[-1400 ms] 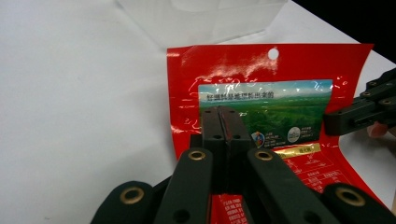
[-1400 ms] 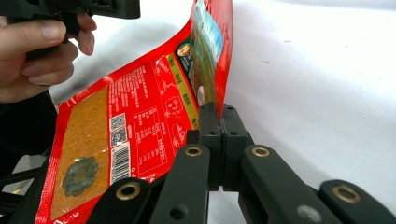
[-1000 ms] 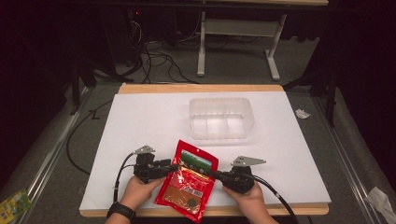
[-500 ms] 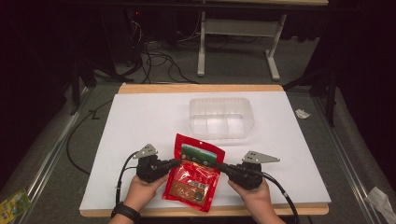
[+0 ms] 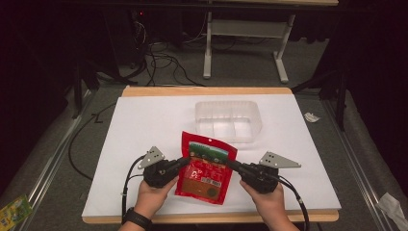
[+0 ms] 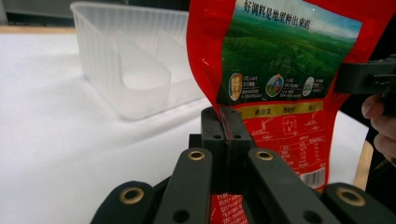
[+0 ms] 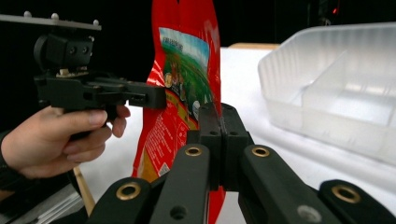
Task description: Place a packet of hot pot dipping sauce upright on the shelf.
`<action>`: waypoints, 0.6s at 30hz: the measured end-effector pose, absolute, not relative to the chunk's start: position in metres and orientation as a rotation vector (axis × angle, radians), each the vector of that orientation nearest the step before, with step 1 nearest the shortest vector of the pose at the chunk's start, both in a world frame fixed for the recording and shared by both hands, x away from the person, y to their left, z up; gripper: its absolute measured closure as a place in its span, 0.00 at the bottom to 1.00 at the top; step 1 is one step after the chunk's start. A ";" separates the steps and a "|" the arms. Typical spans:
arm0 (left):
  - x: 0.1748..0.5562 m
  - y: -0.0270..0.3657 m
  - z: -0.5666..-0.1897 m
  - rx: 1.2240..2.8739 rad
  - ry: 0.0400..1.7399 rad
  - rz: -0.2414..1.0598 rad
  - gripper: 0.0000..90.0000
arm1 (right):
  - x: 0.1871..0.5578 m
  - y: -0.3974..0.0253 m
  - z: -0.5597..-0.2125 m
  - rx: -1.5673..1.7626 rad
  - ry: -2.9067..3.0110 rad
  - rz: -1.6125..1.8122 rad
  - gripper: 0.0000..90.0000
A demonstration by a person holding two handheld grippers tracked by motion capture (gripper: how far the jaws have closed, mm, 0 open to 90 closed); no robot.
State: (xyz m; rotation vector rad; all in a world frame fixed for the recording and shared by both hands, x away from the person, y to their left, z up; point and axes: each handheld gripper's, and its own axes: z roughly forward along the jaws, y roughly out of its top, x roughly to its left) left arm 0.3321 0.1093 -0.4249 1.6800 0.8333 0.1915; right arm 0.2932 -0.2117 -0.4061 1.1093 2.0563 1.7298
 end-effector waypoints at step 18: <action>0.334 0.087 -0.429 1.693 0.779 0.271 0.99 | 0.290 -0.228 -0.399 1.042 2.005 1.692 1.00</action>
